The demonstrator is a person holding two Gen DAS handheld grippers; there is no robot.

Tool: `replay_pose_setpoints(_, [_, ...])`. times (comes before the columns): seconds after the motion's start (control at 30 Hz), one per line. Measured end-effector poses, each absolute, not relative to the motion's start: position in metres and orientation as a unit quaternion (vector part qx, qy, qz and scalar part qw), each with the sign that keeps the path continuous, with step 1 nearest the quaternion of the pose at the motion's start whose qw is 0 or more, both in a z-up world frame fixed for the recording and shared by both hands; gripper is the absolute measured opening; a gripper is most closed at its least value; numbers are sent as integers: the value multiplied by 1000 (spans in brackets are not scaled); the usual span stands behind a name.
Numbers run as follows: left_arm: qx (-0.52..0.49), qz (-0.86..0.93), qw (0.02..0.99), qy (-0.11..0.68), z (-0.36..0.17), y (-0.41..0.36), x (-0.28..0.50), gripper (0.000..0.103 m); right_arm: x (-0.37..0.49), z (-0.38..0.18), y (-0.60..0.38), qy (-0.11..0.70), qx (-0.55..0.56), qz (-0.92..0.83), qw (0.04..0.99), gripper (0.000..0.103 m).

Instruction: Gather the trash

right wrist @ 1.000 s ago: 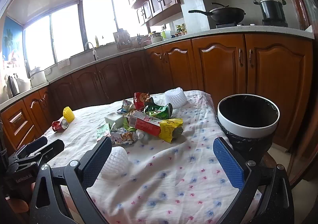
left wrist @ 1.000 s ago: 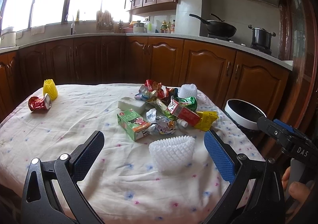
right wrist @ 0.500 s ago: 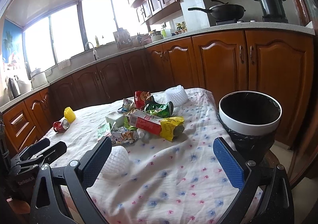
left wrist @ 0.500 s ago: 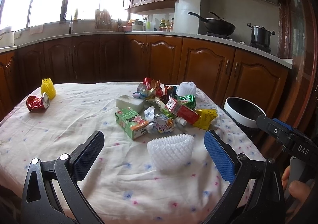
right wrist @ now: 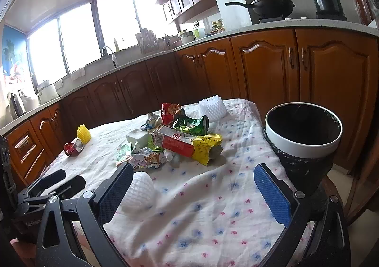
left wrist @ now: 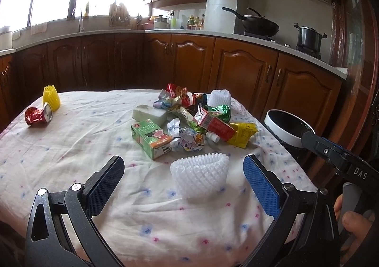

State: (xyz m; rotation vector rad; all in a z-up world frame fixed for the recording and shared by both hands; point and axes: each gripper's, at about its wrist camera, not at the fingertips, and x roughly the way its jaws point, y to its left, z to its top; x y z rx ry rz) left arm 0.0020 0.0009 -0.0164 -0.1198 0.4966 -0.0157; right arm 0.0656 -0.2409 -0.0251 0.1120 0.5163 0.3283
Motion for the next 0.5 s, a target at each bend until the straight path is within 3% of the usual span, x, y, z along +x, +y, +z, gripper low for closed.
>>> replay_pose_setpoints(0.37, [-76,-28,953,291,-33,2,22,102,93,-38,-244,283,67,161,943,100])
replay_pose_setpoints(0.5, [-78,-37,947,310,-41,1,33,102,107,-43,-243,299,74,166,937,91])
